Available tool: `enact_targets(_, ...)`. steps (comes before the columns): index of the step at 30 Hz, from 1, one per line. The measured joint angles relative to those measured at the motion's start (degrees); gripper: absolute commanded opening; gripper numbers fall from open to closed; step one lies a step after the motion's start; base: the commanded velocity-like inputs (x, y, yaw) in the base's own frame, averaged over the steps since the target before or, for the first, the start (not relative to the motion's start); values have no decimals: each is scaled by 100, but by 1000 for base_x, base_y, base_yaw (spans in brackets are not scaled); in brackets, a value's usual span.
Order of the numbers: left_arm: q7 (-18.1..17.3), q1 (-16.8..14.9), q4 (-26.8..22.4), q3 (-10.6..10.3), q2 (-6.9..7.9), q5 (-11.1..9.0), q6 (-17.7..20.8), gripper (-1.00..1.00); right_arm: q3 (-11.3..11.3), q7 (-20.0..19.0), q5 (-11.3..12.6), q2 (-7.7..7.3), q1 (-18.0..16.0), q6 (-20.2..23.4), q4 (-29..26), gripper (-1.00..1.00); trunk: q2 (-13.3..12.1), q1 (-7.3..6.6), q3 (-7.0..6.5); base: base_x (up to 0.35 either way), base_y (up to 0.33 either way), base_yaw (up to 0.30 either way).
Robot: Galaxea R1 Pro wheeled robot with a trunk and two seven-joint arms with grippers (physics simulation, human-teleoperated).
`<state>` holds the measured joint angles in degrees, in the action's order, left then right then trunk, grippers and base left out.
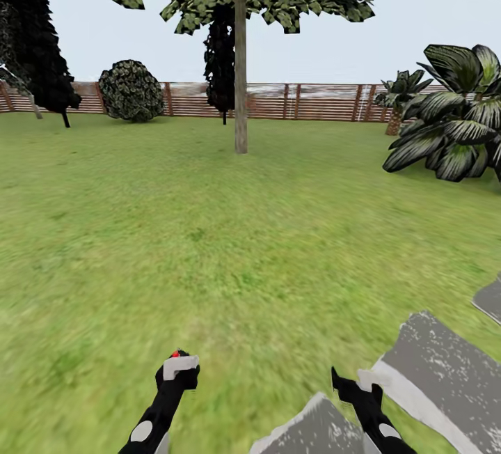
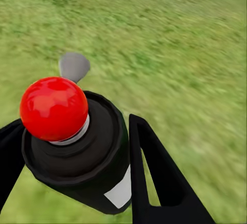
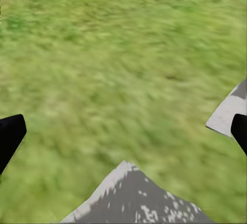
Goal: In the garden, pick up the pesticide atomizer on the floor and spray pesticide onto both trees until each tree trunk is fully covered.
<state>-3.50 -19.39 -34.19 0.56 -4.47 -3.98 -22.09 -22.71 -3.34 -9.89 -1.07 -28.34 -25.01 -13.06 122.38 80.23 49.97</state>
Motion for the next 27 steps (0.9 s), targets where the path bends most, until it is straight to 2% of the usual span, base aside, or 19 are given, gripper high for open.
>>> enact_targets(27, -6, 0, 5, -8, 0, 5, 7, -100, 0, 0, -4, 0, 0, 0, 0, 100, 0, 0, 0, 350, 0, 0)
